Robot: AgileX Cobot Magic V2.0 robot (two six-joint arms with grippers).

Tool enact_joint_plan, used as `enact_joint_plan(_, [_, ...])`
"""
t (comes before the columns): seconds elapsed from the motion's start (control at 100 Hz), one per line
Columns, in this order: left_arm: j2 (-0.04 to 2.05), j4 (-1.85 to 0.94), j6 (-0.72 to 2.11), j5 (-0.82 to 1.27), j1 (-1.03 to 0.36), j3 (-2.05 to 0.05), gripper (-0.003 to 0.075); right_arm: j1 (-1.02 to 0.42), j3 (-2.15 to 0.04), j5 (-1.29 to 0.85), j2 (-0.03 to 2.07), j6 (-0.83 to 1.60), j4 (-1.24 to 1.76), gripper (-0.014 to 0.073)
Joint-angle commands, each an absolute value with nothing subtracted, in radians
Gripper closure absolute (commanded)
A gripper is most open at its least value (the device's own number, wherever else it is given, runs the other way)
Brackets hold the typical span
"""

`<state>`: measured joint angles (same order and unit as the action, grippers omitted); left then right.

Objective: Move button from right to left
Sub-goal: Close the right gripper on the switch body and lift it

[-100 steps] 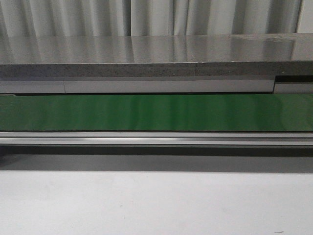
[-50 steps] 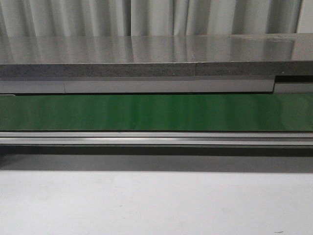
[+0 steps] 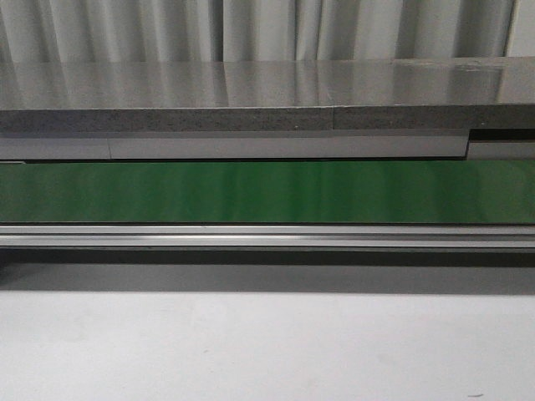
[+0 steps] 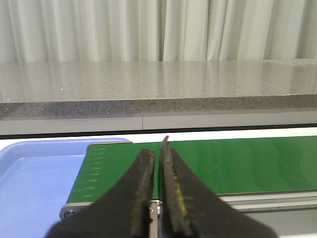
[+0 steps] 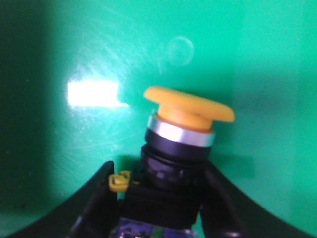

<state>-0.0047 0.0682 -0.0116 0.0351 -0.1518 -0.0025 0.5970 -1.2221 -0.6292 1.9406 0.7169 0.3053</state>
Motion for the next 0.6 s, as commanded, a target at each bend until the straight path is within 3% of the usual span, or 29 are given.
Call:
enact_joint_plan(0.0, [-0.042,0.066,-0.021,-0.043,-0.161,0.038,0.0715,0.608,-1.259,-0.633,1.86,0.726,0.332,0.0358])
enact_joint_plan(0.59, [-0.042,0.066,-0.021,-0.043,-0.161,0.038,0.0715,0.514,-1.258,-0.733,1.59,0.726,0.432,0.0358])
